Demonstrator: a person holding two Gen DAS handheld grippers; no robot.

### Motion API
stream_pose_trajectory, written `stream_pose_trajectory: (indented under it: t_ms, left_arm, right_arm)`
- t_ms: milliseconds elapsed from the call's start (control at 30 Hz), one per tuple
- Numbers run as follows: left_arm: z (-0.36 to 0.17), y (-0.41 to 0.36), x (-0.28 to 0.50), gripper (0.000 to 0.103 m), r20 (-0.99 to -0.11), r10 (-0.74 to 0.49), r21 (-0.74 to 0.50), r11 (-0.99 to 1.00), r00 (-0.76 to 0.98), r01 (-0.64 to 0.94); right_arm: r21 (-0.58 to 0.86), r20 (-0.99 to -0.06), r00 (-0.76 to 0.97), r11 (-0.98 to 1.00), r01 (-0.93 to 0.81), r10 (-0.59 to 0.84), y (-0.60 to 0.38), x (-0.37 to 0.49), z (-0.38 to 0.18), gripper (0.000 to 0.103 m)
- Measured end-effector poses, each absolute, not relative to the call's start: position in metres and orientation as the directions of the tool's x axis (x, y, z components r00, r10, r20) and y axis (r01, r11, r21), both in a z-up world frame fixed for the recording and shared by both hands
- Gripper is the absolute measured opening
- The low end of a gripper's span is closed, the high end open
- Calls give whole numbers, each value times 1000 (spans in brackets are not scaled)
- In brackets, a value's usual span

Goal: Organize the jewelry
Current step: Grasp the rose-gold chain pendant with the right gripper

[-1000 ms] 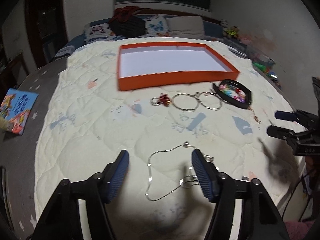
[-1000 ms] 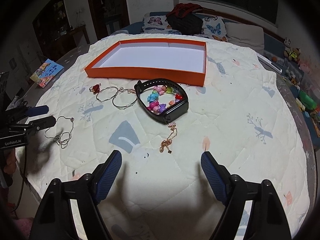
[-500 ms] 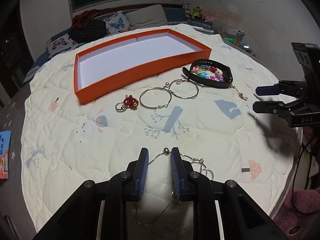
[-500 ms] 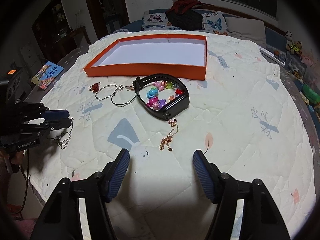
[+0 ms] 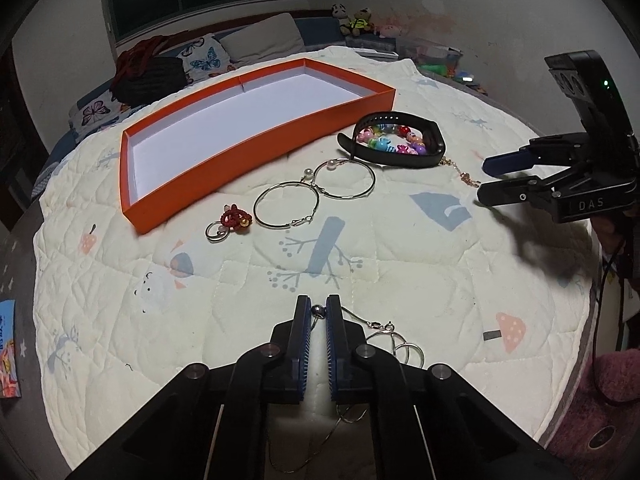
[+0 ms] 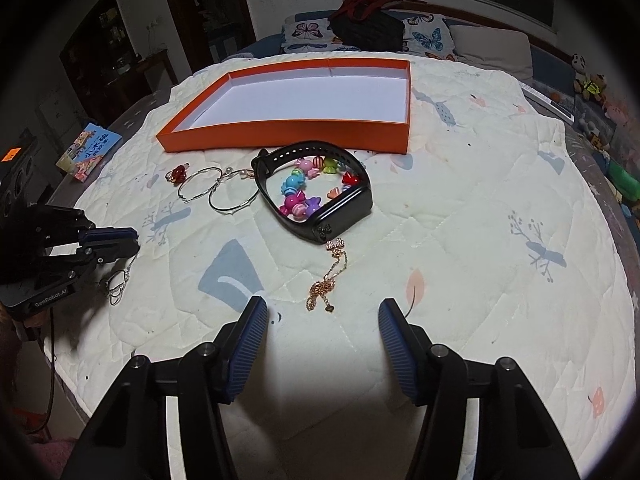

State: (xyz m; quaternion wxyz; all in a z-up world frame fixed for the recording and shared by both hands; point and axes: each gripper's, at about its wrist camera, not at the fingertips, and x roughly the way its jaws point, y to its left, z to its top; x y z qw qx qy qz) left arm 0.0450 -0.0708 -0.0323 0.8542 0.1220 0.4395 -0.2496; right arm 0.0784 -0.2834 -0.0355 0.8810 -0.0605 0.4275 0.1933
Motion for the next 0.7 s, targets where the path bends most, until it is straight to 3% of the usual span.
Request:
stream_pose_trajectory:
  t_ms: [333, 500, 700]
  left_arm:
    - [-27, -63, 41, 7, -796, -335, -75, 881, 504, 467]
    - [-28, -62, 41, 7, -795, -333, -89, 891, 508, 444]
    - [-28, -60, 42, 7, -794, -339, -102, 893, 504, 439]
  right_arm:
    - [56, -775, 562, 917, -394, 289, -288, 88, -35, 51]
    - [40, -776, 565, 916, -399, 280, -287, 94, -34, 38]
    - [-5, -776, 572, 904, -427, 267, -279, 103, -34, 33]
